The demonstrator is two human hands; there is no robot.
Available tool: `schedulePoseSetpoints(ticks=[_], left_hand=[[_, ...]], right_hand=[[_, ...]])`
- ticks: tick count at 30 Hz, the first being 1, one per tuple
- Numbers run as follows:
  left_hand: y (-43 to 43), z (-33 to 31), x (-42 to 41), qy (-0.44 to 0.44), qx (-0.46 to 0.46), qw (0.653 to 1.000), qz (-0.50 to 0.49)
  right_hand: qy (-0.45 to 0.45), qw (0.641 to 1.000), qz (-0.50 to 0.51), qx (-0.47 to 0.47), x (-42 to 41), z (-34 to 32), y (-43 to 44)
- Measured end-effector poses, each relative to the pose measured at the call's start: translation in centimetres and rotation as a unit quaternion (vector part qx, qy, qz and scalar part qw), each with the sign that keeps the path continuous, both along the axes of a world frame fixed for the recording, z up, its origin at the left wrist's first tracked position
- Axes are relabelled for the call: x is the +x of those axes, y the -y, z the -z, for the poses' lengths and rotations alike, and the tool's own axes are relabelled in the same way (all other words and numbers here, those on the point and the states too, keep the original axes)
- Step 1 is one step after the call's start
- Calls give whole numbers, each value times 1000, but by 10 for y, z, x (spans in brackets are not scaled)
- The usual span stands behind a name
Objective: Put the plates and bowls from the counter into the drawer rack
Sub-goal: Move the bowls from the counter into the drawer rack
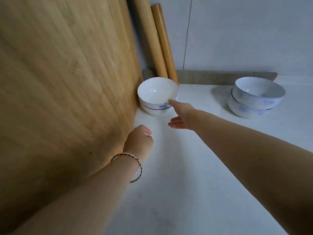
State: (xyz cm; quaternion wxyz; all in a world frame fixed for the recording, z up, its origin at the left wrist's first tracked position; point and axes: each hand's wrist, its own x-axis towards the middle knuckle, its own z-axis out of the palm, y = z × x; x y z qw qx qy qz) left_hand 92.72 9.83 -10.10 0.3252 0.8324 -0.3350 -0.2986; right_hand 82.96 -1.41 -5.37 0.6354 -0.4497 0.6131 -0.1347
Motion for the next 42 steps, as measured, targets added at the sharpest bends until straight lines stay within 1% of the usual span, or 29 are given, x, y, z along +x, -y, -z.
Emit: schedulePoseSetpoints(ticks=[4,10,14,16,18,21,22,24,26,28,32,35,38,42], left_hand=[[2,27,17,-33,-20,999,-12],[-4,38,14,-53,-36,998,-23],[-2,26,8,-145,-83,981,-99],[-5,11,4,-143,-76,983,-85],[-12,-8,-4,-151,-49,987,-30],[-28,-39,-36,-247,15,967,62],[-34,-46,-52,-265,33,960,84],[-49,-56,-84,-250,50,960,111],[-69,-60,-119,-222,47,967,116],[-94,-61,-156,-232,42,965,118],[-155,-48,-244,-249,19,962,113],[-208,-30,-311,-254,23,961,107],[-253,-8,-364,-278,56,952,113],[-279,38,-406,-259,130,949,126]], right_hand=[[69,997,38,20,35,10,11],[115,986,117,-23,46,29,9],[104,985,135,-8,12,33,-15],[89,987,131,4,-15,34,-31],[77,989,124,10,-49,36,-47],[60,994,88,13,-106,27,-79],[56,996,72,11,-127,21,-92],[48,998,40,7,-168,5,-118],[30,999,9,-5,-212,-11,-144],[-1,1000,-19,-21,-255,-25,-168],[-58,995,-70,-31,-341,-35,-217],[-115,988,-90,-46,-404,-22,-258],[-168,977,-122,-50,-455,8,-295],[-201,969,-139,-28,-499,62,-335]])
